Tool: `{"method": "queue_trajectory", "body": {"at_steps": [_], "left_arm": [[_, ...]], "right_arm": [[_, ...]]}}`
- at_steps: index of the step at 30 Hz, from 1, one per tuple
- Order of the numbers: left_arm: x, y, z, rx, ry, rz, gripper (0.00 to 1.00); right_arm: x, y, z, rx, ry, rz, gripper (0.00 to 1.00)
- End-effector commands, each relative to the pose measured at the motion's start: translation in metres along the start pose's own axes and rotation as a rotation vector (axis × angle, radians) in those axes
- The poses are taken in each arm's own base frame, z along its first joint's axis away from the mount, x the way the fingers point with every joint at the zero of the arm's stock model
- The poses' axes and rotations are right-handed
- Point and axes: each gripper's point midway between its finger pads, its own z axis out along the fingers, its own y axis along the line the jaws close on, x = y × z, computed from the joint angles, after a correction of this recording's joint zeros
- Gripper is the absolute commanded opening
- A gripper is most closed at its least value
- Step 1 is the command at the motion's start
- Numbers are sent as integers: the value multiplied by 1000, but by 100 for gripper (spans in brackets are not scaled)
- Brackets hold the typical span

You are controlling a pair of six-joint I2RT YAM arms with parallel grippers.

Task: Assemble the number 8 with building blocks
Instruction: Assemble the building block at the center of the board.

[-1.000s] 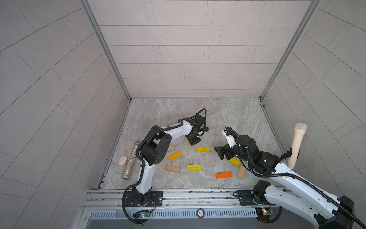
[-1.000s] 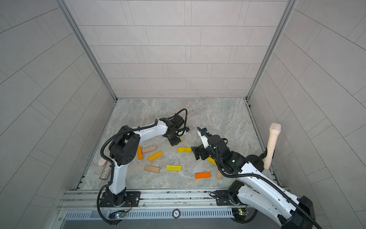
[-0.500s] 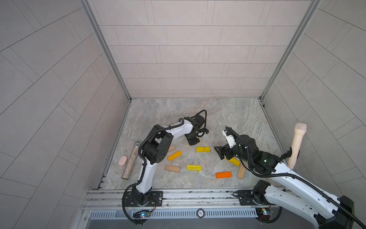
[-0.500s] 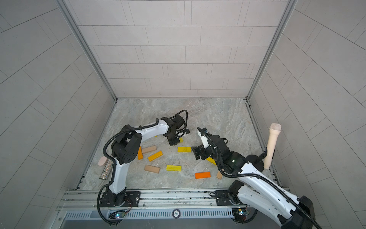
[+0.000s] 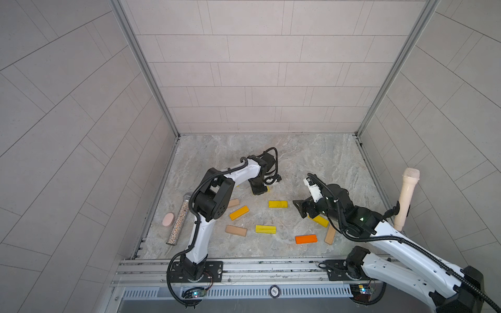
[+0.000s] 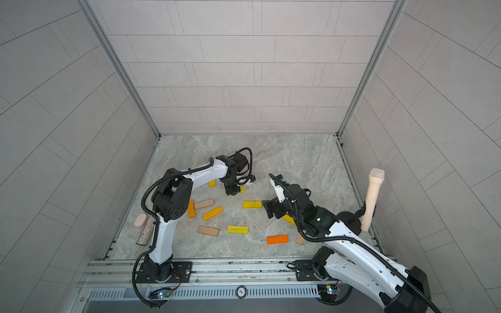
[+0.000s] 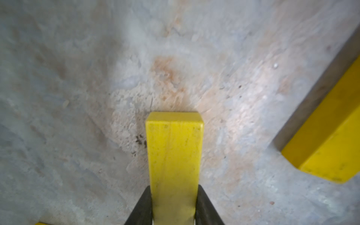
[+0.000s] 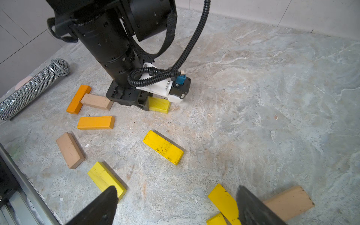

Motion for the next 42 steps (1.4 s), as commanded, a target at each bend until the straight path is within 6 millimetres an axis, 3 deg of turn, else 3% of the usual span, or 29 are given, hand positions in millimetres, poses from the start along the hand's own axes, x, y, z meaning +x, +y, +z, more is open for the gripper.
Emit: {"method": "queue_trajectory", "body": {"at_steps": [1,15,42], "left_arm": [[6,9,-5,-5,19,74,35],[14,28,-7,-2,22,101,35],[35,90,5,-76,86,171,37]], "right_arm": [[-6,1,0,3,-19,5,96],[-6,3,6,-2,8,12,96],[-5,8,15,-22,41,19,95]]}}
